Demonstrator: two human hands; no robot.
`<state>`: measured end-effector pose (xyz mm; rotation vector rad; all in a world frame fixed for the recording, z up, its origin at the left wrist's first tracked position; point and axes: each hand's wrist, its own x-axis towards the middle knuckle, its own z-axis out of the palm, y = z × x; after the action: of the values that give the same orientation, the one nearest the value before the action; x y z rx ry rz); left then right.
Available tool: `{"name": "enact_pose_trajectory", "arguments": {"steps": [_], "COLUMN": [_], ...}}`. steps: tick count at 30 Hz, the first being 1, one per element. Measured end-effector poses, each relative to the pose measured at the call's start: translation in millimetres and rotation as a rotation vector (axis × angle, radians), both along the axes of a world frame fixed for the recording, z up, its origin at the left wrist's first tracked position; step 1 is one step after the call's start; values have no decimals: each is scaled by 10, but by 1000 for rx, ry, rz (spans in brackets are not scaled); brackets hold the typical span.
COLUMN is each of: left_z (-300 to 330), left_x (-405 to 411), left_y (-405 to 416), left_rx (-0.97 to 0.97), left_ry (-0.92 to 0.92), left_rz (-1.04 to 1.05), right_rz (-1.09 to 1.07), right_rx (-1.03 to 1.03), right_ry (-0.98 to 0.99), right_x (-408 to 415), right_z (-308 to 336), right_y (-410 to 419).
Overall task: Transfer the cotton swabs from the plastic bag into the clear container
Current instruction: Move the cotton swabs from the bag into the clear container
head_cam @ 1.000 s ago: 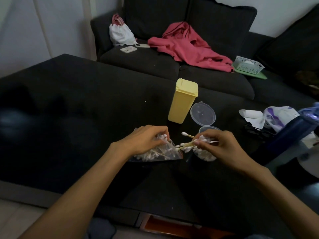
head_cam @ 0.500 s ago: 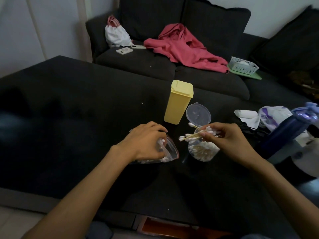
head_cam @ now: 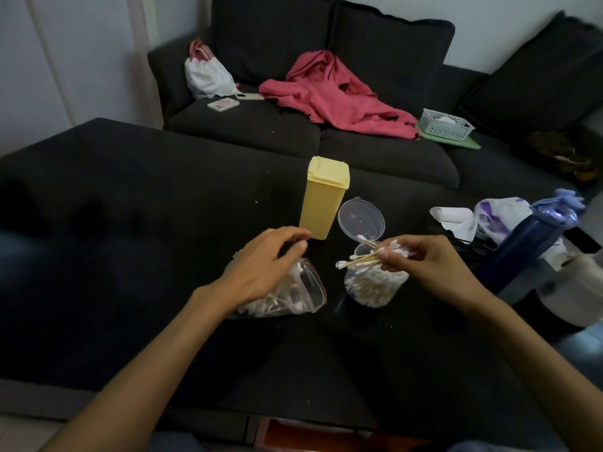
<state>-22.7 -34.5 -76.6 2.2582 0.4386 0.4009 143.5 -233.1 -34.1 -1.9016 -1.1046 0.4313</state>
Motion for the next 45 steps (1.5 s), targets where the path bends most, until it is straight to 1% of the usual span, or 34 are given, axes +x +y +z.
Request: {"name": "enact_pose_trajectory", "arguments": {"steps": [2,3,4,6,8,10,13,14,18,22,24,27,29,33,35,38,40,42,45], "left_z": [109,187,258,378,441,460,465,457,374,300,286,220,176,153,179,220,225,220,232], "left_x": [55,119,199,389,593,756,927,942,1050,1146,1199,1290,1337,1358,1354,1326,1322,1347,1403], "left_y": [-39,-69,-101,-202,-330,-426,-488,-489,-561,-609,-621,-629,-657,-742,-795,-886,-918,-946,-944], "left_rx": [-79,-113,-142,-206,-218,-260,-547,-591,-511,-541,-525,-372,-279,-47,72,201,243,245,156], "left_ry": [-133,-170,-169,-50,106,180,242,251,279,189,161,166,156,56,12,-35,-38,-21,12], "left_rz": [51,62,56,5,-53,-92,-118,-104,-31,91,125,126,130,155,135,110,108,136,184], "right_rz": [-5,-2,5,22,33,32,26,22,-16,-40,-50,-107,-184,-318,-433,-547,-590,-614,-597], "right_rx": [-4,-9,-25,-67,-75,-46,-27,-28,8,32,43,68,107,281,331,279,239,216,233], "right_ry": [40,72,107,156,179,195,254,276,280,291,288,328,419,649,679,616,528,435,304], "right_x": [18,23,33,59,80,110,177,191,282,325,344,352,350,307,277,250,241,224,199], "right_z": [18,38,56,86,110,130,173,169,73,-44,-98,-175,-211,-232,-243,-264,-277,-285,-274], "right_y": [-3,-4,-2,5,12,31,46,63,125,167,179,228,269,310,314,331,348,345,311]}}
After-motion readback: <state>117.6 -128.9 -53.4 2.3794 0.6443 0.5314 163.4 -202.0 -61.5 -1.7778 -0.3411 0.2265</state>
